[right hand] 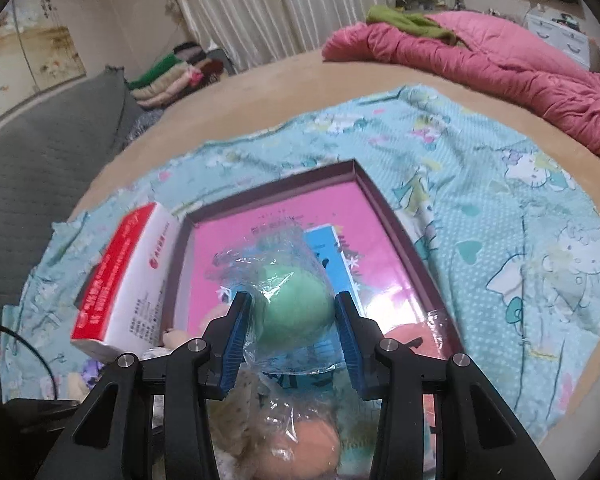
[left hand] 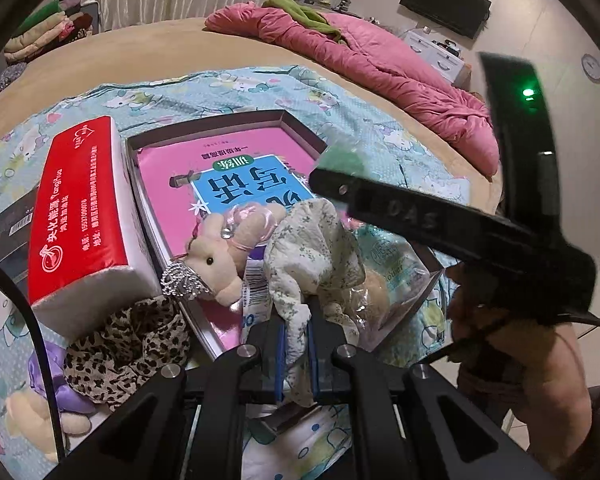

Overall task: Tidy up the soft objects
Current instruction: 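Lower the scrunchie and green sponge onto the pink book and open both tools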

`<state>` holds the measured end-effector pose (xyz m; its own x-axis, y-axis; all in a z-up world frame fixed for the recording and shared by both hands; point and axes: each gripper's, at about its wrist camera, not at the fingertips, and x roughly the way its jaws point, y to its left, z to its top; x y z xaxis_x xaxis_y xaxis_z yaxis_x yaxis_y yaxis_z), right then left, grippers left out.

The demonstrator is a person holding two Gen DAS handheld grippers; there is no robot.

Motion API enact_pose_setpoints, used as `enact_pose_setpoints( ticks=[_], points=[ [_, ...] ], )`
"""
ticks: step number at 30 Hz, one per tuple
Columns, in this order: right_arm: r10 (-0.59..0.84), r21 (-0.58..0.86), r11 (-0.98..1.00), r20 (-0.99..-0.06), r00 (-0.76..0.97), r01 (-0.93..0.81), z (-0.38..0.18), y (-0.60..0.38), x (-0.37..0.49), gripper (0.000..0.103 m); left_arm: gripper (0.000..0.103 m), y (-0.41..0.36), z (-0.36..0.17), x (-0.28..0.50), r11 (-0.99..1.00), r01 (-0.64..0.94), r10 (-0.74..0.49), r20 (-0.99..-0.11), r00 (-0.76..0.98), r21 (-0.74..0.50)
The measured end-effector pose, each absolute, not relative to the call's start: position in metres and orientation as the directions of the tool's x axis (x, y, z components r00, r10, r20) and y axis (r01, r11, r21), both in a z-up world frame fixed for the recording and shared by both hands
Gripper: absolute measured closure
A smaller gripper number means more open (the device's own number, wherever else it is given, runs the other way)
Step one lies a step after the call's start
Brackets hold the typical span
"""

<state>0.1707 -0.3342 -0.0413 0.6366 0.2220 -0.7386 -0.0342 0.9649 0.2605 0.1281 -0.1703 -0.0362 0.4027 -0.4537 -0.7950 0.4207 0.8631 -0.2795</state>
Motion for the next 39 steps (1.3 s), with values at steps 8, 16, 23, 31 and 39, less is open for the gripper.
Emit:
enact_pose_setpoints(
  ticks=[8,16,23,31,39],
  points=[
    [0.224,0.264,0.964,-0.786,0.576,-0.013,-0.061,-0.330,0.185,0.059,0.094,-0.160,-0.038,0.136,0.875,0.386,-0.446,-0.794,0.413,-0.291],
    [0.221,0.268,0.963,-0.800,0.557,0.002,-0.072,-0.332,0.186,0.056,0.094,-0.156,-0.041,0.141,0.880,0.363,-0.447,-0.792,0.416,-0.306],
    [0.220,0.272,0.962,-0.797,0.563,0.008,-0.073,-0.332,0.185,0.055,0.093,-0.153,-0.041,0.140,0.881,0.354,-0.450,-0.789,0.419,-0.315],
    [0.223,0.291,0.957,-0.776,0.590,0.022,-0.065,-0.337,0.177,0.045,0.093,-0.155,-0.041,0.141,0.879,0.357,-0.453,-0.788,0.416,-0.317],
    [0.207,0.323,0.945,-0.720,0.662,0.056,-0.040,-0.353,0.157,0.033,0.088,-0.159,-0.040,0.139,0.870,0.372,-0.466,-0.784,0.410,-0.323]
  ],
)
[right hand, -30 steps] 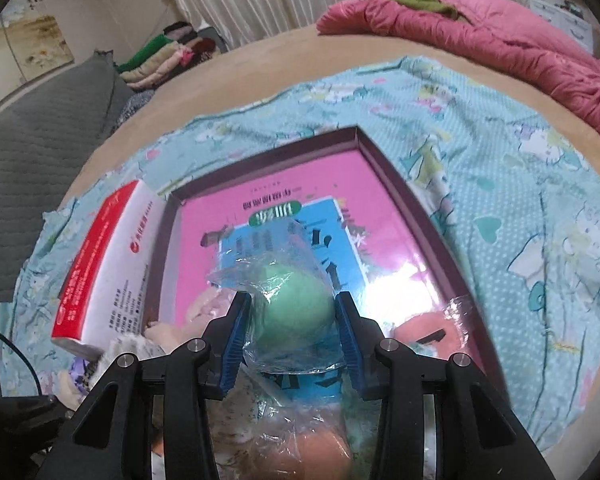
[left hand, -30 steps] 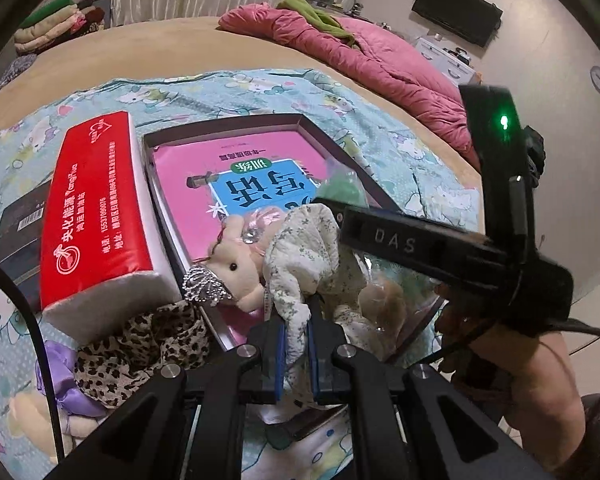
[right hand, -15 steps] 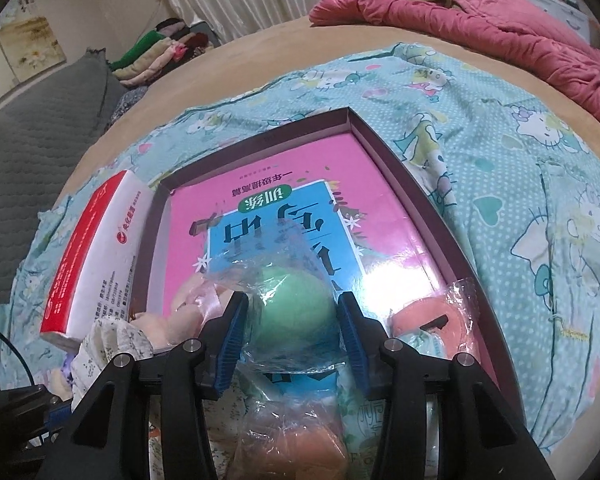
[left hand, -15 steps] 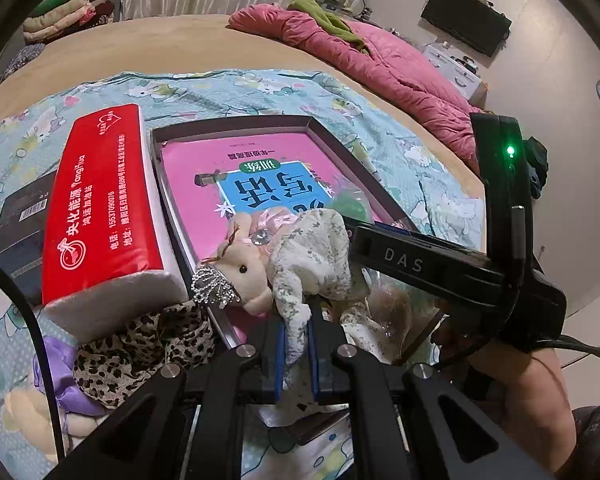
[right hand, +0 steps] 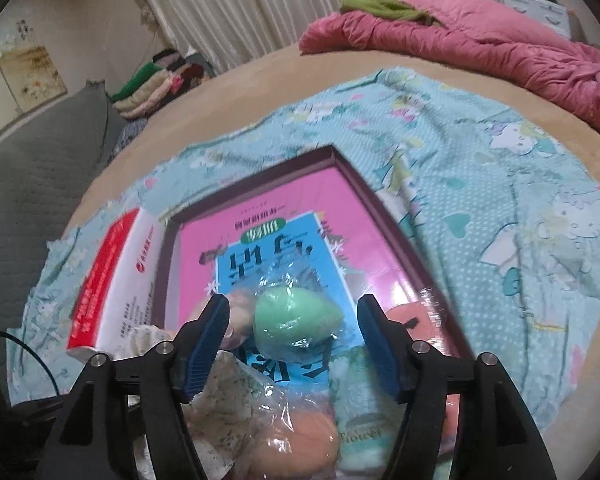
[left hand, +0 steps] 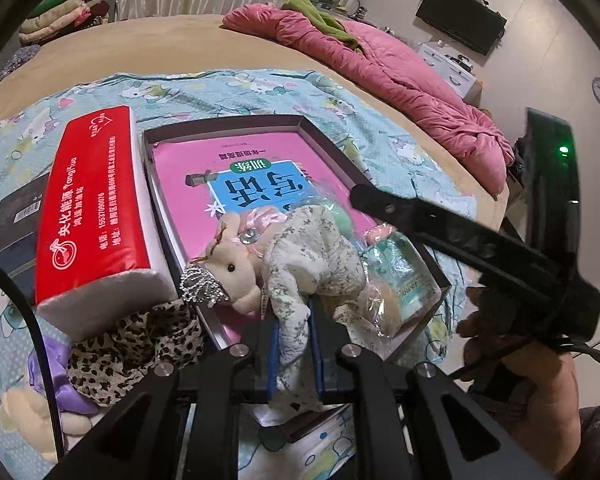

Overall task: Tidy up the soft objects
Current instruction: 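Lower the scrunchie and green sponge onto the pink book and open both tools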

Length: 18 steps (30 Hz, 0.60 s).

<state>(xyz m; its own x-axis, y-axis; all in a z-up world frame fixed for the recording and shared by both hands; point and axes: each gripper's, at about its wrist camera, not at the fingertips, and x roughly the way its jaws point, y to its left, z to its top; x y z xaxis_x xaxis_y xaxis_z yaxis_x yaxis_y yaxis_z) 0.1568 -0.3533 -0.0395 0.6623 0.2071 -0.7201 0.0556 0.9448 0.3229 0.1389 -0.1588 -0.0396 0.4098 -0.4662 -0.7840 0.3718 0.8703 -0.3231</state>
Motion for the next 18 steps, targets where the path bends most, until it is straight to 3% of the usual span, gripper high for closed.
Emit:
enact_pose_setpoints(
  ticks=[8,12,14,18],
  points=[
    [0.203,0.364,0.927,-0.686,0.699,0.088,-0.026,-0.369,0.138,0.029,0.066,-0.161,-0.035,0.136,0.869,0.380,-0.465,-0.782,0.415,-0.316],
    [0.194,0.355,0.931,-0.676,0.711,0.084,-0.019,-0.369,0.131,0.029,0.061,-0.160,-0.030,0.133,0.873,0.384,-0.458,-0.778,0.430,-0.301],
    [0.191,0.353,0.932,-0.673,0.715,0.083,-0.016,-0.368,0.128,0.028,0.052,-0.160,-0.026,0.132,0.875,0.385,-0.454,-0.776,0.439,-0.295],
    [0.184,0.348,0.934,-0.664,0.724,0.081,-0.010,-0.368,0.122,0.026,0.050,-0.158,-0.020,0.129,0.879,0.383,-0.447,-0.772,0.452,-0.284]
  ],
)
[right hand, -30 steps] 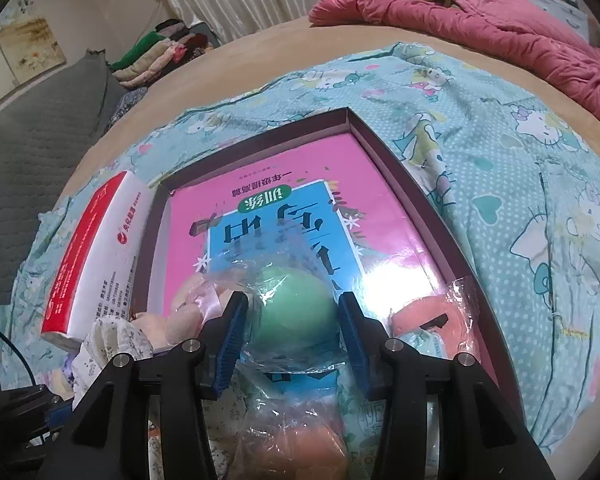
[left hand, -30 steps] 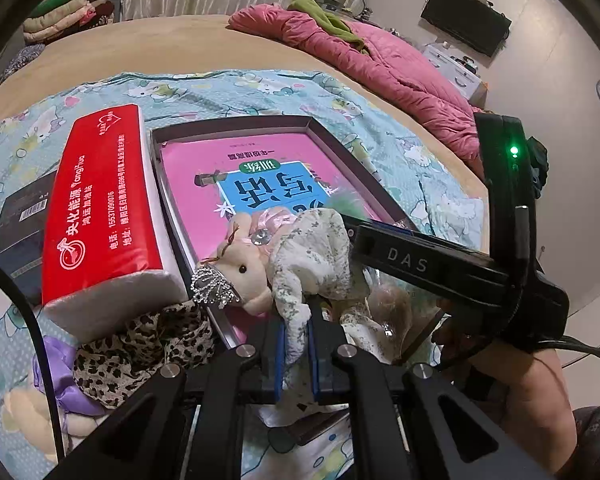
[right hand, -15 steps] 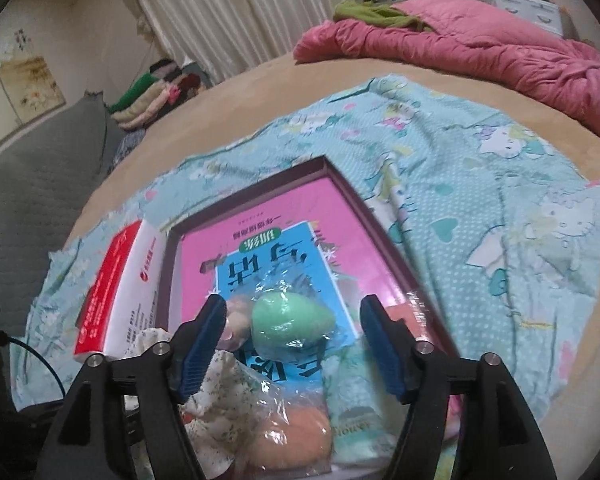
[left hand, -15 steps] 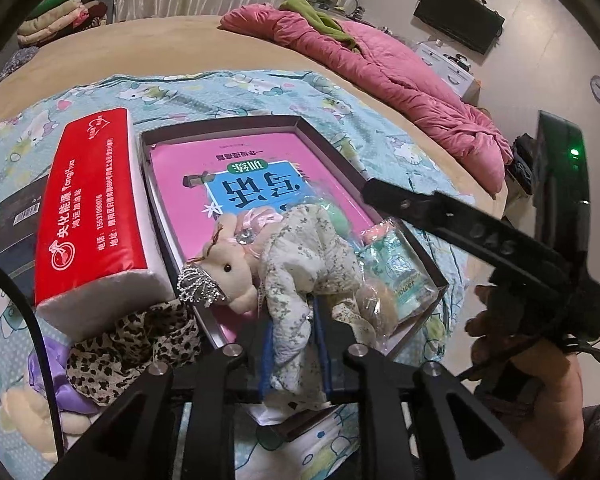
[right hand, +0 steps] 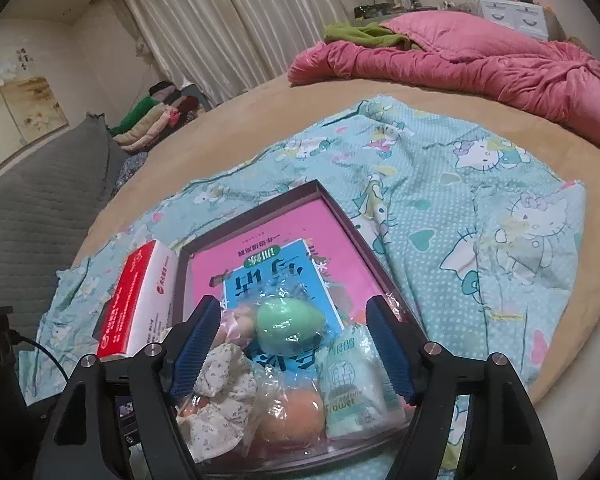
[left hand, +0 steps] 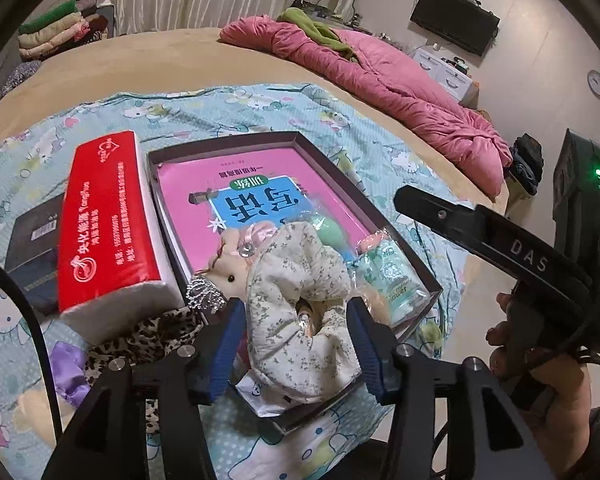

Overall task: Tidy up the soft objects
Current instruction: 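Lower the scrunchie and green sponge onto the pink book and open both tools, then move both open tools back toward the cream bunny and leopard scrunchie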

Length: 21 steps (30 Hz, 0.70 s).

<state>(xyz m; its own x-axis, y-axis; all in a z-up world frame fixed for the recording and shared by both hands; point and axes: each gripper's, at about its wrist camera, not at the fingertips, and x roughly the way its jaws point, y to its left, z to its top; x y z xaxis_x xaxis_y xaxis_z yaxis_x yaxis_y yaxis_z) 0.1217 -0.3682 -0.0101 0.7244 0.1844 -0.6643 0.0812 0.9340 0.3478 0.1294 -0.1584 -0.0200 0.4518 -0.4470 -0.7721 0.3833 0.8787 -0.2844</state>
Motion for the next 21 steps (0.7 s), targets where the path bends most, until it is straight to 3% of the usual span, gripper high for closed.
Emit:
enact_pose_setpoints(
  ticks=[21],
  points=[
    [0.167,0.292,0.956,-0.642,0.748,0.038,0.020,-0.349,0.098,0.025,0.031,-0.131,0.015,0.110,0.923,0.336,-0.354,-0.763,0.541,-0.189]
  ],
)
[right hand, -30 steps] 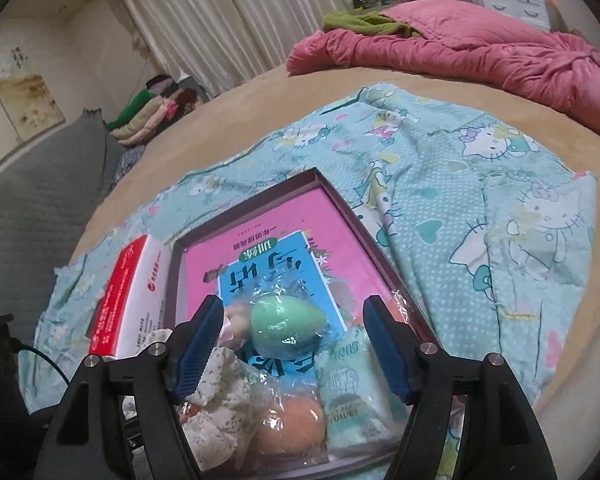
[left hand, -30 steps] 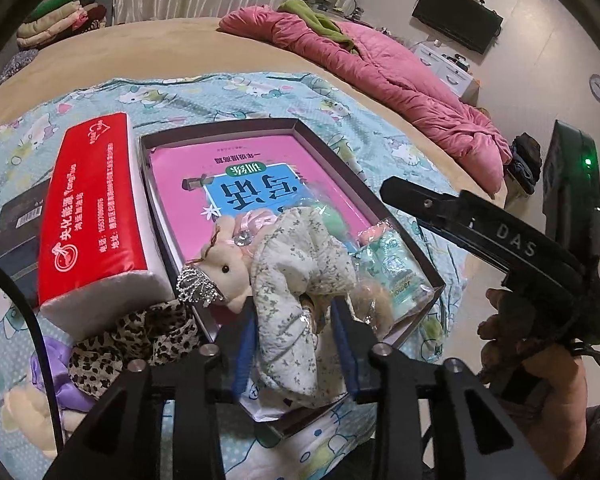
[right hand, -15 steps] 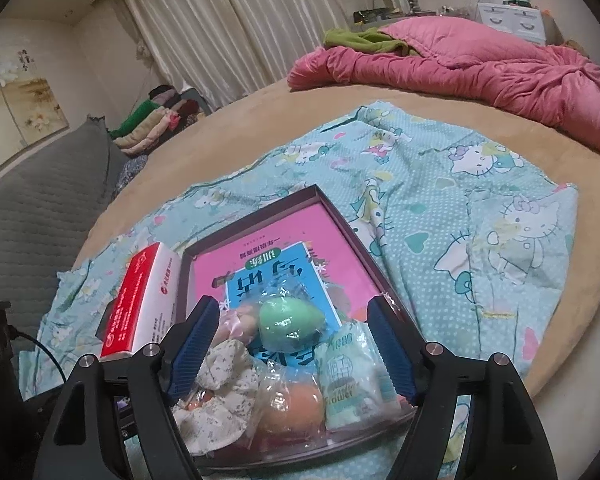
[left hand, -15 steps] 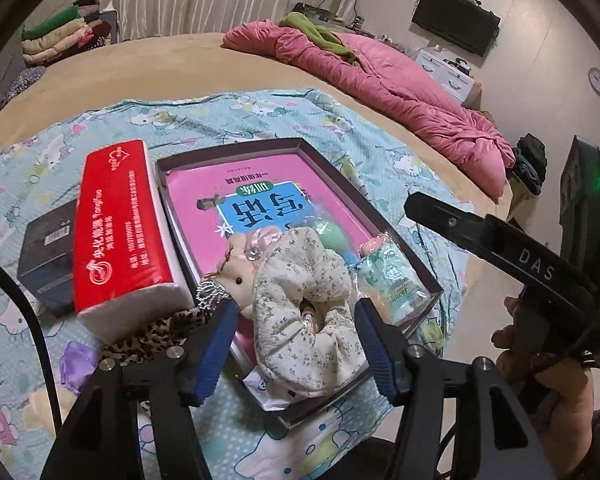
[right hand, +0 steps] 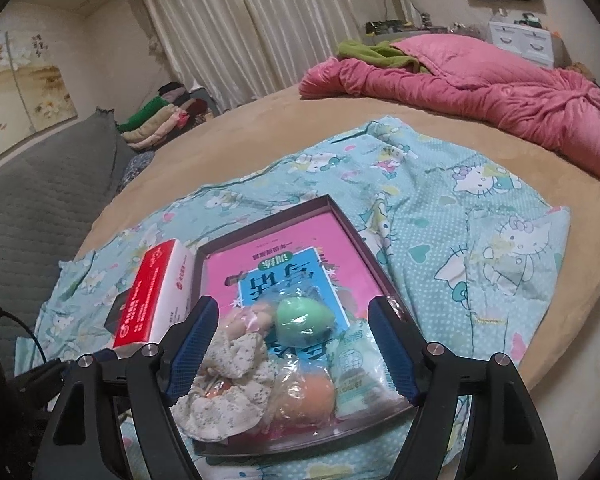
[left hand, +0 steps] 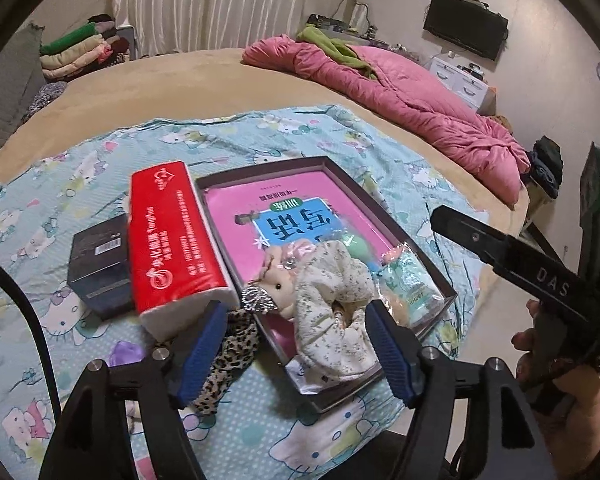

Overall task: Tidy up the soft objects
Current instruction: 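Move both open tools back toward the cream bunny and leopard scrunchie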

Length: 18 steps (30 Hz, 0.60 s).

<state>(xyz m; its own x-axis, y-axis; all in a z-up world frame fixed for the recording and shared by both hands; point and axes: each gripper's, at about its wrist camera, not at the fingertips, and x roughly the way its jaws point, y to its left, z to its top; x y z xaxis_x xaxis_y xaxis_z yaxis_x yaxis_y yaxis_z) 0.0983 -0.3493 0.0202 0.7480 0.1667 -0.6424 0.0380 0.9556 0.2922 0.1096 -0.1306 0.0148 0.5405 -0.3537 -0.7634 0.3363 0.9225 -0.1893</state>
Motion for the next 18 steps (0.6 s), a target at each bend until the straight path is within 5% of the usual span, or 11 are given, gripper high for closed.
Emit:
enact_pose_setpoints(
  ticks=[18],
  points=[
    [0.232,0.223,0.968,-0.614,0.755,-0.117,0.049,-0.290,0.086,0.024,0.024,-0.079,0.040,0.098,0.955,0.257,-0.280,-0.743,0.608,-0.149]
  ],
)
